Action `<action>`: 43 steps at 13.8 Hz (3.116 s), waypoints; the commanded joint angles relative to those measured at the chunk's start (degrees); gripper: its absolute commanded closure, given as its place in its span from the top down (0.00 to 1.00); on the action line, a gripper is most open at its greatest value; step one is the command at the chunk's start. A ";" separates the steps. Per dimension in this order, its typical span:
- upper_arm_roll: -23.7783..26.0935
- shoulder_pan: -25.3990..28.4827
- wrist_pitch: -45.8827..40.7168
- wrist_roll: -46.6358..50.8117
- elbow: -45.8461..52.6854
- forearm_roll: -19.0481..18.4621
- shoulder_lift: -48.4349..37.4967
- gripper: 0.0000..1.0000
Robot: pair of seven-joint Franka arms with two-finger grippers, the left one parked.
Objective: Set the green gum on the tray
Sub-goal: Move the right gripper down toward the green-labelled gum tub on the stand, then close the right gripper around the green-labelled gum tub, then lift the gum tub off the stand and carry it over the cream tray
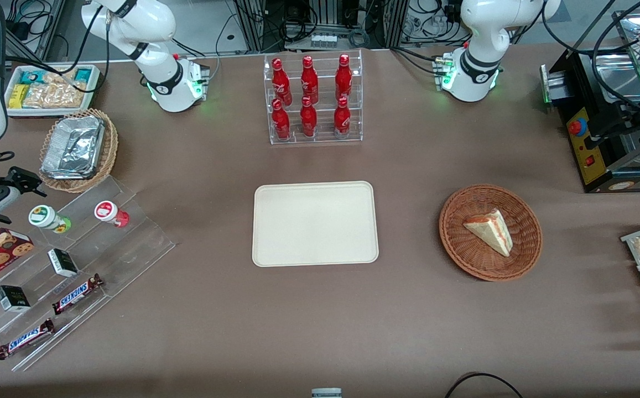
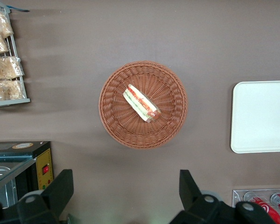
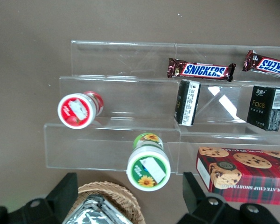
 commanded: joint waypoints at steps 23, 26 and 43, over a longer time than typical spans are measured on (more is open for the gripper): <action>0.21 -3.13 10.09 -7.54 -5.38 3.81 5.19 0.00; 0.74 -0.77 4.39 -2.02 -2.31 3.73 4.13 0.00; 0.83 39.13 -0.31 74.86 7.62 6.44 12.46 0.00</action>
